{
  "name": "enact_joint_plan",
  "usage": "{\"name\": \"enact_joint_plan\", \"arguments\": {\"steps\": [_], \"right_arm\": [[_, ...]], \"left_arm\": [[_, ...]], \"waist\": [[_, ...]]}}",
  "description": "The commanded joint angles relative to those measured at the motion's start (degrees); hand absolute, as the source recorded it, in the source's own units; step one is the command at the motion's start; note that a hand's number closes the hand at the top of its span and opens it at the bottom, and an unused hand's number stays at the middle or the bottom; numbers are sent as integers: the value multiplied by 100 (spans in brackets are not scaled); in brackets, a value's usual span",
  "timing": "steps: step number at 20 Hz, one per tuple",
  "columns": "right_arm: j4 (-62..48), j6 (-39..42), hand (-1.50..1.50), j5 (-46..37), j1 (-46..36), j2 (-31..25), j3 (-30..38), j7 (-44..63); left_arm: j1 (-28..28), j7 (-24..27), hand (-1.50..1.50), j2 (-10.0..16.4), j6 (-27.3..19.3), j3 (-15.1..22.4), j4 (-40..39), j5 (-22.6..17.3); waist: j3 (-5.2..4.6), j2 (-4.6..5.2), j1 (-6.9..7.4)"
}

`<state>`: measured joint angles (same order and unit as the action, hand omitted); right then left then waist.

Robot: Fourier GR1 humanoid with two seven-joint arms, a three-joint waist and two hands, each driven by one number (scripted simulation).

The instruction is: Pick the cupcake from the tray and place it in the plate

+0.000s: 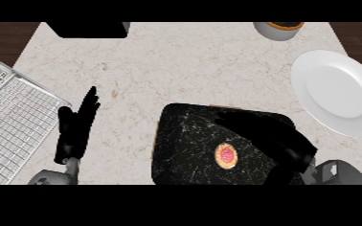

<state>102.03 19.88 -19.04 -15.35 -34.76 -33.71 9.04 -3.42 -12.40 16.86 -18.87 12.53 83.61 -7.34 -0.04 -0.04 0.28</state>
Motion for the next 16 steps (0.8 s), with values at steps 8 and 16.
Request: {"name": "enact_joint_plan", "arguments": {"steps": [8, 16], "right_arm": [[-374, 749, -150, -965, 226, 920, 33, 231], [-643, 1128, -150, -1560, 374, 1273, 502, -344]], "left_arm": [[47, -164, 0, -157, 313, -294, 157, 295], [151, 58, 0, -176, 864, -821, -41, 252]], "waist": [[5, 1, -24], [4, 2, -22]]}}
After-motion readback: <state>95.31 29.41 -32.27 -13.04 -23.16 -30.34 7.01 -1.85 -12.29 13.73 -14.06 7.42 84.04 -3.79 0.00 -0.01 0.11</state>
